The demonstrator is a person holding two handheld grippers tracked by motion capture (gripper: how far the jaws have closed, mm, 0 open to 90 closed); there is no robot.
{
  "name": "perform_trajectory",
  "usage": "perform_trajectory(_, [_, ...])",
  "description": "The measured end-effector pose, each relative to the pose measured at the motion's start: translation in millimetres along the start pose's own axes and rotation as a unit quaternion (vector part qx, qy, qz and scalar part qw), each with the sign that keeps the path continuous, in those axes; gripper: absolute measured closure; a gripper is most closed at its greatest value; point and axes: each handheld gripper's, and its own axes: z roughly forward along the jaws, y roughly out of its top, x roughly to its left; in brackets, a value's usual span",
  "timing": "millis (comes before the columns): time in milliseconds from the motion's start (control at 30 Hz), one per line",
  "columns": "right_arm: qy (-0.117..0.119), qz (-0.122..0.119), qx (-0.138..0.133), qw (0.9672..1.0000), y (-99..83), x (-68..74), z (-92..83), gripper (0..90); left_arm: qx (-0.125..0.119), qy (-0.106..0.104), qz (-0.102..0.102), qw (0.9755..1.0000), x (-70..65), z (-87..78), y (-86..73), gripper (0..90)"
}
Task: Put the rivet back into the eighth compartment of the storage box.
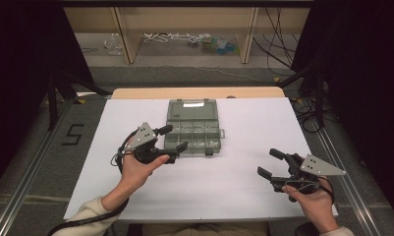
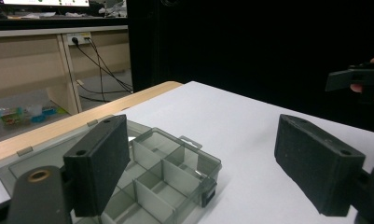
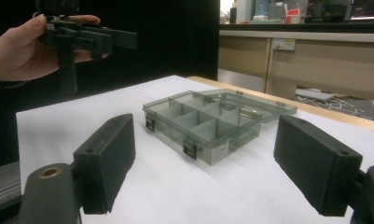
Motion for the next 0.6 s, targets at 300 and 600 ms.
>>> perform_trajectory(300, [0.000, 0.001, -0.001, 1.0000, 0.0, 0.0, 0.1, 21.6, 0.007, 0.016, 0.009, 0.9998, -3.9, -33.9, -15.3, 16.7])
perform_trajectory(600, [0.000, 0.000, 0.000, 1.0000, 0.1, 0.1, 0.1, 21.6, 0.009, 0.033, -0.043, 0.9985, -12.2, -56.6, -27.6, 16.1])
